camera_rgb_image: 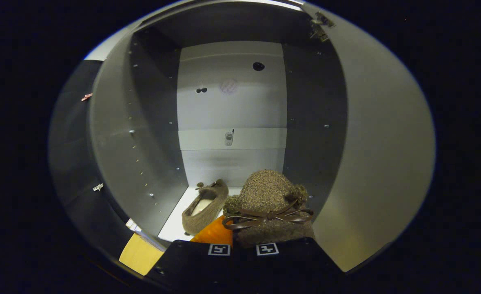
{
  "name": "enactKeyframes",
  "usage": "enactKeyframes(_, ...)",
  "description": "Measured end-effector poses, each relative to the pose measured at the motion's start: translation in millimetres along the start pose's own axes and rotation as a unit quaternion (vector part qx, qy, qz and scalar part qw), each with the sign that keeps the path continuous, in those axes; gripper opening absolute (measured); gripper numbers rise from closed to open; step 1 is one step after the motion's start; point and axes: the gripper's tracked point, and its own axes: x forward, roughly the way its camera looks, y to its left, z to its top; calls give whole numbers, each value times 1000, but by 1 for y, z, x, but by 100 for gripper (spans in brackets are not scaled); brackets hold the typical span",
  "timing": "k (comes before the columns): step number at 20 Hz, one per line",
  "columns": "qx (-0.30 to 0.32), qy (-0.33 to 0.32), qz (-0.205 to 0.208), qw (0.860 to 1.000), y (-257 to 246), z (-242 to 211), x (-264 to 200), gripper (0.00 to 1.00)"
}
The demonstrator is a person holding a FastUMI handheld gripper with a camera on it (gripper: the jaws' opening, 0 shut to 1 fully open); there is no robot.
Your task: Open the shoe cabinet door, grab the shoes and put them into the shoe cabinet, then close the shoe cabinet door.
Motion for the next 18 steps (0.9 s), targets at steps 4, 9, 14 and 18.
enactKeyframes(4,7,31,-5,999,-4,-8,68,8)
enactKeyframes(9,10,61,-21,998,-10,-33,146,8)
enactKeyframes(14,11,89,-37,995,-12,-56,185,8)
enactKeyframes(18,-4,116,-59,991,-19,-74,199,11)
